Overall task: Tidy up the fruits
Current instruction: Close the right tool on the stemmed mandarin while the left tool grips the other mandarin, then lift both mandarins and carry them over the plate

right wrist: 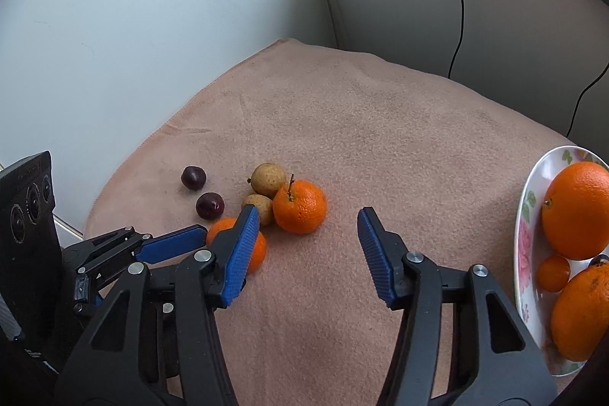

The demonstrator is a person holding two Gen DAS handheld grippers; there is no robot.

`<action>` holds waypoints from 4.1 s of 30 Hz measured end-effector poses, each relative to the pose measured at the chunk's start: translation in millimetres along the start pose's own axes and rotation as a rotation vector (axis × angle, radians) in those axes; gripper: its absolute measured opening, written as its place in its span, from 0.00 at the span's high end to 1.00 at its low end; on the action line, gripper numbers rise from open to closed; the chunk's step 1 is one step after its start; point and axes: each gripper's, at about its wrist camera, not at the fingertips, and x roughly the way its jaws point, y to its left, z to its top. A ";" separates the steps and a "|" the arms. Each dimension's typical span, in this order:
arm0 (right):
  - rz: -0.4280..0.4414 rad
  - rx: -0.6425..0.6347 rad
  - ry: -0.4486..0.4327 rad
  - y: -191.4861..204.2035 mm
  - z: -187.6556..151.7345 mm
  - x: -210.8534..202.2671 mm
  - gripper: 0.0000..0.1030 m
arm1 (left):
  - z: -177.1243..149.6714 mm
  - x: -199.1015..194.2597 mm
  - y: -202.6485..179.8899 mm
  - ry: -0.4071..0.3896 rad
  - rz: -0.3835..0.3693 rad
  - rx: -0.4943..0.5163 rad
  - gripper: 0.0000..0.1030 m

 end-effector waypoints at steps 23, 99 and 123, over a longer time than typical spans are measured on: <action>0.095 0.088 0.068 -9.6 10.8 42.1 0.61 | 3.5 11.6 1.7 0.012 -0.016 -0.002 0.61; -0.224 0.297 -0.296 -167.2 -47.0 -198.9 0.64 | 30.9 18.7 -137.9 -0.034 -0.222 0.193 0.63; -0.207 0.383 -0.222 -223.6 -49.8 -157.8 0.64 | 39.8 49.0 -160.1 0.012 -0.210 0.236 0.63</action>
